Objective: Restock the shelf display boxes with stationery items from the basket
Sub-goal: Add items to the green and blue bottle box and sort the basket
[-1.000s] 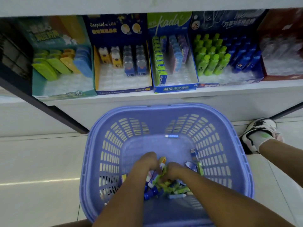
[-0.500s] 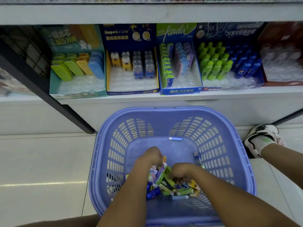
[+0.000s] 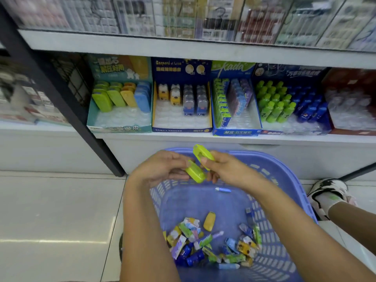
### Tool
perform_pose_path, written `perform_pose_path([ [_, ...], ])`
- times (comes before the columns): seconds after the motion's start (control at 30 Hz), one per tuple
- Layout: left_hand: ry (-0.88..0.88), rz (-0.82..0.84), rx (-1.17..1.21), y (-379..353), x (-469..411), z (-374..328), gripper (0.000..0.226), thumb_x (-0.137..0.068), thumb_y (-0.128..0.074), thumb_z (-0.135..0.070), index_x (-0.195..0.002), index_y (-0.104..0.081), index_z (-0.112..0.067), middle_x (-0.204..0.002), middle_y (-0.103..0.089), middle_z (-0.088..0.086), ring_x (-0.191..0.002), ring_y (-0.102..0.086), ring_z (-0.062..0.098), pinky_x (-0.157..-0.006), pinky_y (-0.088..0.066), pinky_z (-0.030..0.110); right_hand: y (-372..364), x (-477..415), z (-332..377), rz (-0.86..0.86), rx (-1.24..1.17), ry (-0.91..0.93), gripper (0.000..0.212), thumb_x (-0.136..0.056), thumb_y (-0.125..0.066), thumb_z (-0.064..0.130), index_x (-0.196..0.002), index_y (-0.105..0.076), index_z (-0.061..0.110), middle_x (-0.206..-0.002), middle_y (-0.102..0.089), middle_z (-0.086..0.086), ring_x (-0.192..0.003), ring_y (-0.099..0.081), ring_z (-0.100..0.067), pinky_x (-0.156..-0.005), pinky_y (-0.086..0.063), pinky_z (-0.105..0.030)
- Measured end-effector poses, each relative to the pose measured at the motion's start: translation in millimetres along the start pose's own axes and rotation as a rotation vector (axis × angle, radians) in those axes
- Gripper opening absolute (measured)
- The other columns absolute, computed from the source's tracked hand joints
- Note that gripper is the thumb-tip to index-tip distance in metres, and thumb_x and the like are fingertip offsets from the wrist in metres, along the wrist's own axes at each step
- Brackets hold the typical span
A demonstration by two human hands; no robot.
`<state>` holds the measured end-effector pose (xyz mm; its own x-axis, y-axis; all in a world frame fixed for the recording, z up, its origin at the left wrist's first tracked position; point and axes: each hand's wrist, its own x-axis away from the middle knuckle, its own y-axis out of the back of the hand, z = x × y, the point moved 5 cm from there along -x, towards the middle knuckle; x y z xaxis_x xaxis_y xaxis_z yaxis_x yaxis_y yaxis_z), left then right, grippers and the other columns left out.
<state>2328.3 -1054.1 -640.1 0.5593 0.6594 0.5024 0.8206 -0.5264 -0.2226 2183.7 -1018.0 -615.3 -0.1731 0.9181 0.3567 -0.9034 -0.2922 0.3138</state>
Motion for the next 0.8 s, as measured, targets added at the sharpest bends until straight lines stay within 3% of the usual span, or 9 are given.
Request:
perform_pose_path([
  [0.1, -0.277, -0.194, 0.246, 41, 36, -28, 0.024, -0.087, -0.056, -0.001, -0.108, -0.065, 0.000, -0.089, -0.075, 0.007, -0.083, -0.072, 0.014, -0.069, -0.056, 0.019, 5, -12, 53, -0.123, -0.209, 0.162, 0.025, -0.099, -0.045, 0.013, -0.119, -0.050, 0.027, -0.080, -0.054, -0.003, -0.051, -0.046, -0.008, -0.048, -0.039, -0.015],
  [0.27, -0.645, -0.502, 0.612, 100, 80, -35, 0.020, -0.087, -0.057, -0.007, -0.106, -0.064, -0.008, -0.098, -0.074, 0.000, -0.094, -0.070, 0.012, -0.076, -0.054, 0.018, -20, -51, 106, 0.077, -0.498, 0.094, 0.031, -0.101, -0.040, 0.026, -0.127, -0.055, 0.025, -0.084, -0.049, -0.001, -0.053, -0.039, -0.008, -0.049, -0.032, -0.017],
  [0.37, -0.744, -0.646, 0.766, 117, 90, -28, 0.028, -0.092, -0.052, -0.003, -0.120, -0.057, 0.000, -0.102, -0.073, 0.001, -0.101, -0.068, 0.014, -0.082, -0.054, 0.020, -34, -93, 137, -0.062, -0.154, 0.212, 0.033, -0.098, -0.043, 0.014, -0.129, -0.055, 0.017, -0.090, -0.053, -0.005, -0.059, -0.043, -0.011, -0.054, -0.037, -0.022],
  [0.5, -0.745, -0.796, 0.887, 128, 90, -16, 0.034, -0.093, -0.051, -0.002, -0.127, -0.053, 0.003, -0.102, -0.072, 0.002, -0.101, -0.068, 0.015, -0.085, -0.055, 0.021, -46, -139, 173, -0.346, 0.366, 0.434, 0.029, -0.081, -0.071, 0.018, -0.108, -0.061, 0.012, -0.091, -0.062, -0.004, -0.076, -0.054, -0.015, -0.065, -0.044, -0.026],
  [0.6, -0.719, -0.867, 0.914, 132, 86, -9, 0.032, -0.092, -0.053, -0.002, -0.125, -0.055, 0.002, -0.106, -0.069, 0.005, -0.100, -0.068, 0.014, -0.084, -0.055, 0.021, -62, -164, 180, -0.310, 0.584, 0.496, 0.034, -0.083, -0.069, 0.017, -0.115, -0.062, 0.009, -0.109, -0.065, -0.011, -0.095, -0.059, -0.022, -0.080, -0.045, -0.026],
  [0.67, -0.709, -0.898, 0.920, 133, 83, -7, 0.030, -0.092, -0.055, -0.002, -0.122, -0.056, 0.000, -0.109, -0.068, 0.007, -0.099, -0.068, 0.014, -0.084, -0.055, 0.021, -72, -172, 181, -0.298, 0.713, 0.514, 0.039, -0.085, -0.067, 0.019, -0.123, -0.059, 0.010, -0.118, -0.063, -0.013, -0.104, -0.059, -0.025, -0.078, -0.039, -0.022],
  [0.8, -0.696, -0.912, 0.896, 131, 75, -7, 0.020, -0.091, -0.057, -0.003, -0.109, -0.063, -0.009, -0.108, -0.069, 0.007, -0.097, -0.069, 0.014, -0.082, -0.055, 0.020, -84, -177, 184, -0.277, 0.768, 0.563, 0.032, -0.082, -0.069, 0.016, -0.112, -0.058, 0.008, -0.105, -0.064, -0.014, -0.095, -0.060, -0.026, -0.073, -0.044, -0.028],
])
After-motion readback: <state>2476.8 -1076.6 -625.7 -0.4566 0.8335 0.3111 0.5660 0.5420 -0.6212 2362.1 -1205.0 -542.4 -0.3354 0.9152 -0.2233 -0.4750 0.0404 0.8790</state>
